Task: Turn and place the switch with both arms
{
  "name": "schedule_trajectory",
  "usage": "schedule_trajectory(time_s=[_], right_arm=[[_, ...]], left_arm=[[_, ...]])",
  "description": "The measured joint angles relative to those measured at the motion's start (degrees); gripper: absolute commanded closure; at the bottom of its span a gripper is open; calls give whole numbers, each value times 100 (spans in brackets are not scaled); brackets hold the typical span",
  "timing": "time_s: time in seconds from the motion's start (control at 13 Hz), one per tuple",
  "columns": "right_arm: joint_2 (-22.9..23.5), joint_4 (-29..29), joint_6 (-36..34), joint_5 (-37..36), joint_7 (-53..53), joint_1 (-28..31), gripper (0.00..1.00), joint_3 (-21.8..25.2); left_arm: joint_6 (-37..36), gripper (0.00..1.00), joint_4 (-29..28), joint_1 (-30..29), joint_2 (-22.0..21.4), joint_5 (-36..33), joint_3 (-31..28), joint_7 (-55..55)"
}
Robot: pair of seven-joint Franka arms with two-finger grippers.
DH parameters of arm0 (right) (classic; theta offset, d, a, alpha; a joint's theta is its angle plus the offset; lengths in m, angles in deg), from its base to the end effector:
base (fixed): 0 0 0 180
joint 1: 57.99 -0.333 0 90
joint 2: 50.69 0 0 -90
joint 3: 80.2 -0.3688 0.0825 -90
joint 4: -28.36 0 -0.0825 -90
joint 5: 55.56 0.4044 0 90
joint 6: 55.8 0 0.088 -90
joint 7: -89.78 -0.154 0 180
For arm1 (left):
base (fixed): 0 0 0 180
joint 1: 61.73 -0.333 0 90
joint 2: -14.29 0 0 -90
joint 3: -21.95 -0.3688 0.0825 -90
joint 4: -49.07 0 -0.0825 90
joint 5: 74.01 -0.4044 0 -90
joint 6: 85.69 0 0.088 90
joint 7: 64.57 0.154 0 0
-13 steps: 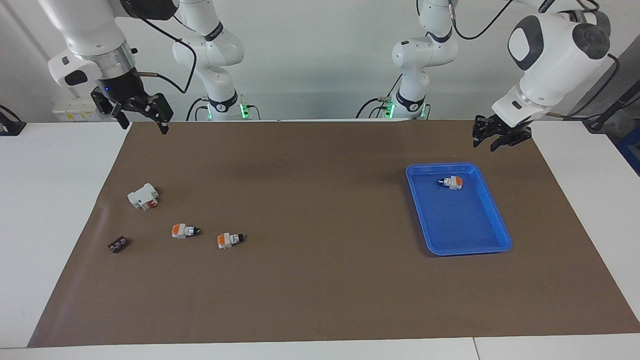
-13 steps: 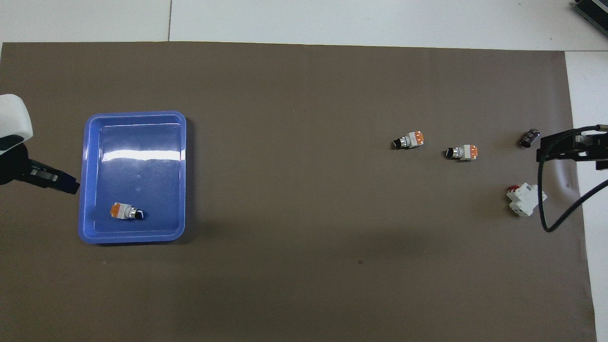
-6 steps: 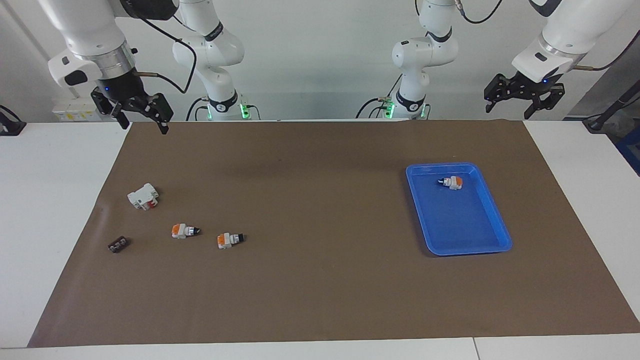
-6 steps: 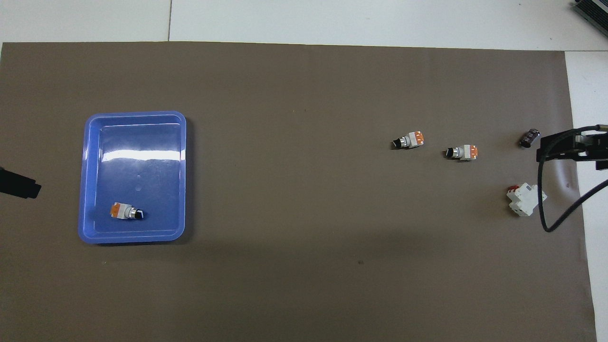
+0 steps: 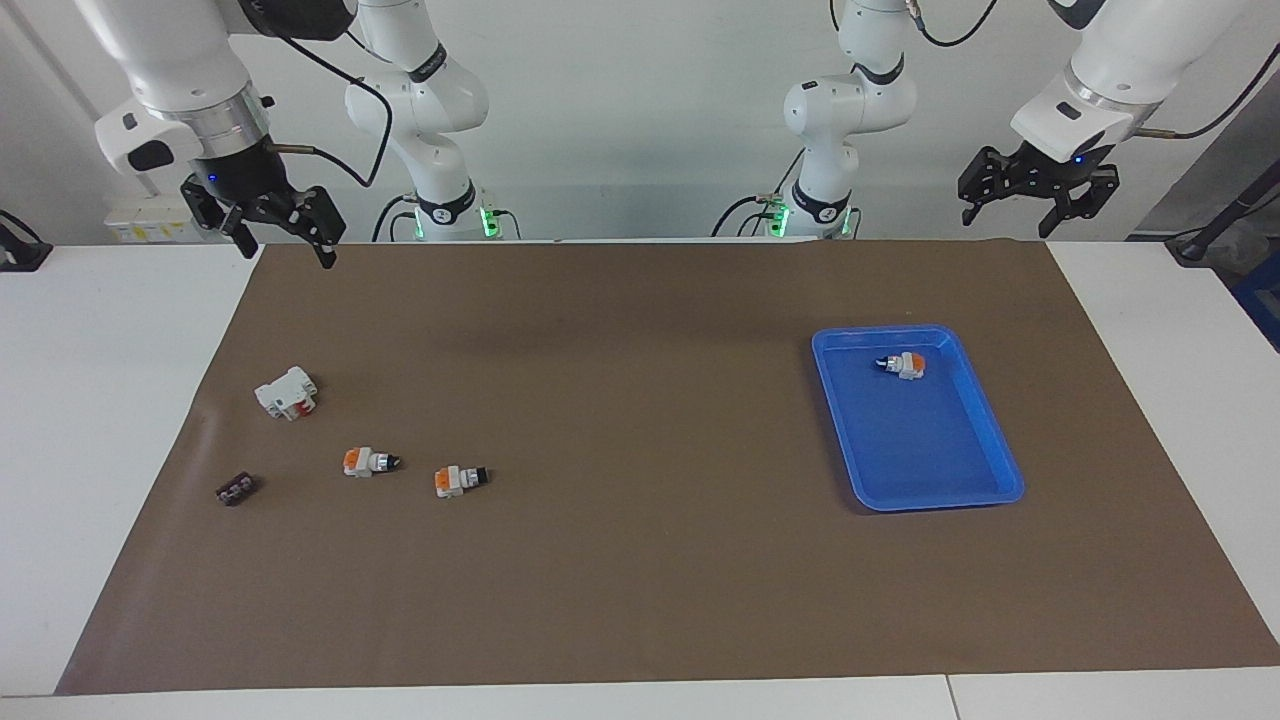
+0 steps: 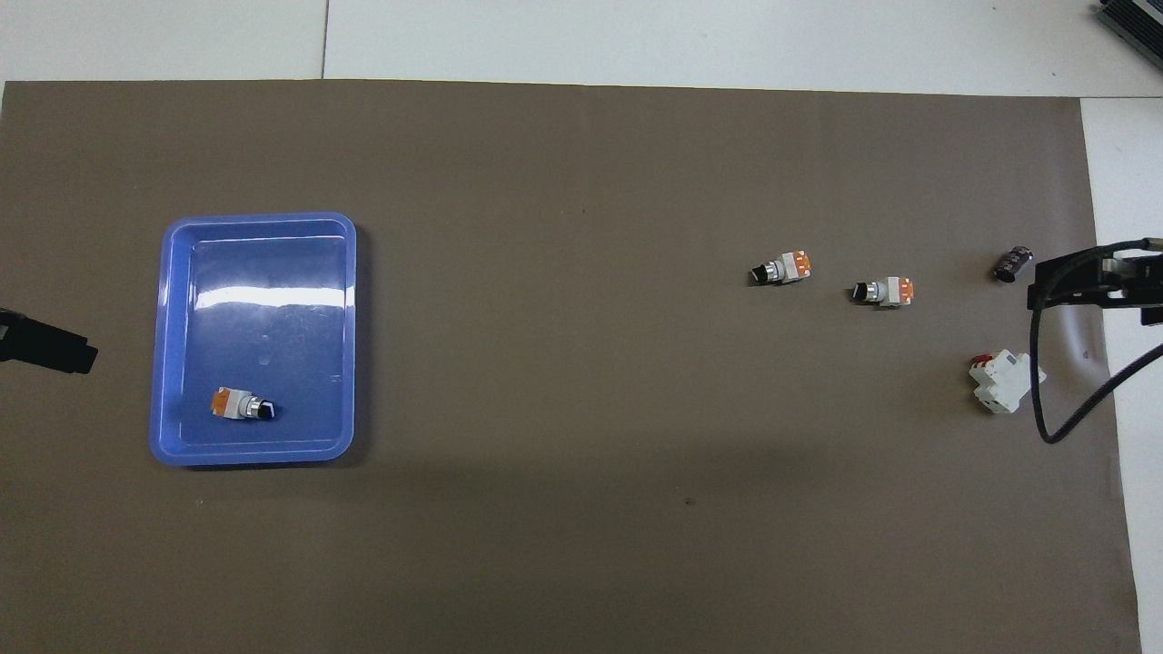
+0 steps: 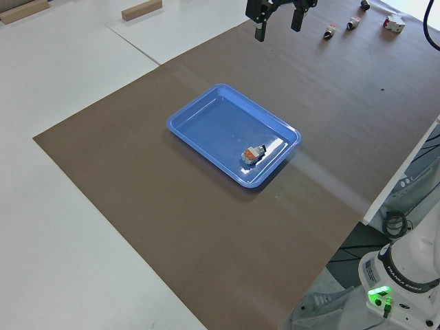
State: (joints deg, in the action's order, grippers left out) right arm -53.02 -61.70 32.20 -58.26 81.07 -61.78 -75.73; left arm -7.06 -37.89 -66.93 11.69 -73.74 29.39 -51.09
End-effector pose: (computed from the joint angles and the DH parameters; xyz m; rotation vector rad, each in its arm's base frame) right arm 0.5569 -0.0150 0.6498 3.0875 -0.2562 0.0119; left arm 0.5318 -0.0235 0.6648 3.0996 -0.4283 -0.1566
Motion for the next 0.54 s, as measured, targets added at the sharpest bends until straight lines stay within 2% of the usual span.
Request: schedule_trajectory(time_s=[0.23, 0.54], right_arm=[[0, 0, 0, 0, 0, 3, 0, 4], [0, -1, -2, 0, 0, 22, 0, 8]], left_arm=[[213, 3, -29, 24, -2, 186, 0, -531], [408, 3, -67, 26, -4, 191, -1, -611]])
